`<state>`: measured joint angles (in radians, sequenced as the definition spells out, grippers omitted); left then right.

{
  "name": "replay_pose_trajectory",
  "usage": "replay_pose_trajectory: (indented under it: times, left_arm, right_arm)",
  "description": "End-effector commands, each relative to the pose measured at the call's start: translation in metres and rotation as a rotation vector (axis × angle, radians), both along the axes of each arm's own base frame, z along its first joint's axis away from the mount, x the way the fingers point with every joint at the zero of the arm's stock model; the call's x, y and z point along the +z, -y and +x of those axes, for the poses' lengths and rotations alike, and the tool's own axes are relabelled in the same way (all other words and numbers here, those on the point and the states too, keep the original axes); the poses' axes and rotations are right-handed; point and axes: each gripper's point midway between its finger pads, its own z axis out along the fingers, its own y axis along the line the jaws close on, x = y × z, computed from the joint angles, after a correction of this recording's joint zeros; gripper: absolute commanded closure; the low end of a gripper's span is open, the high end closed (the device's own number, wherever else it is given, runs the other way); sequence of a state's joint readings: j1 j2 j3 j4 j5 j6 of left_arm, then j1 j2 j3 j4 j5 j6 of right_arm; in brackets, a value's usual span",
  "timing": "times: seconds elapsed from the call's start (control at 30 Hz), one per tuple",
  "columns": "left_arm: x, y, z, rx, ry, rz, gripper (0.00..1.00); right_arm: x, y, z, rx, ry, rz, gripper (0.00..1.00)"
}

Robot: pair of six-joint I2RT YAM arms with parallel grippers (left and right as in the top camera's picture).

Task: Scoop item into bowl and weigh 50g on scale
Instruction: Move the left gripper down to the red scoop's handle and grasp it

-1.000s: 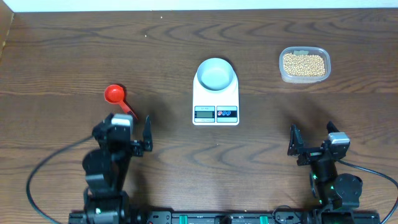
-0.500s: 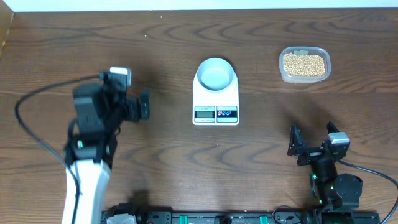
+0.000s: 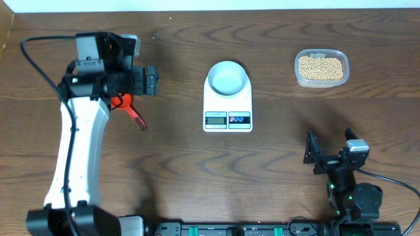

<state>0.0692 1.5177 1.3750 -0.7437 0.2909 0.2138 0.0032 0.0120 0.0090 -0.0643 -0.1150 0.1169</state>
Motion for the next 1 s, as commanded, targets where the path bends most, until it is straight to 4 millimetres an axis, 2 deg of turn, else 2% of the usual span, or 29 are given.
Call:
replay_pose_trajectory:
  times: [0.0,0.13,0.37,0.47,0.63,0.7,0.83,0.93,0.97]
  left_arm:
    - [-0.011,0.004,0.004,-0.024,-0.035,-0.015,0.02]
    - [-0.023,0.004,-0.002,0.015,-0.103,-0.044,0.02]
    - [-0.02,0.001,0.003,0.027,-0.078,-0.034,0.02]
    - [-0.022,-0.023,0.009,0.149,-0.069,0.054,0.02]
    - [-0.021,-0.086,0.008,0.519,-0.061,0.122,0.03]
    - [-0.024,-0.105,0.004,0.615,-0.068,0.116,0.08]
    - [-0.036,-0.123,0.0,0.664,-0.106,0.114,0.09]
    - [-0.056,-0.13,-0.003,0.679,-0.171,0.116,0.1]
    - [-0.062,-0.131,-0.004,0.679,-0.191,0.116,0.13]
  right_arm:
    - [-0.001,-0.001,0.0,0.007,0.002,-0.014,0.01]
    - [-0.001,-0.001,0.0,0.007,0.002,-0.014,0.01]
    - [-0.001,-0.001,0.0,0.007,0.002,-0.014,0.01]
    - [-0.001,-0.001,0.0,0.007,0.002,-0.014,0.01]
    - [-0.001,-0.001,0.0,0.007,0.002,-0.014,0.01]
    - [-0.001,-0.001,0.0,0.007,0.002,-0.014,0.01]
    - [-0.001,-0.001,0.0,0.007,0.002,-0.014,0.01]
    - [-0.001,-0.001,0.0,0.007,0.002,-0.014,0.01]
    - [-0.001,-0.001,0.0,0.007,0.002,-0.014,0.01]
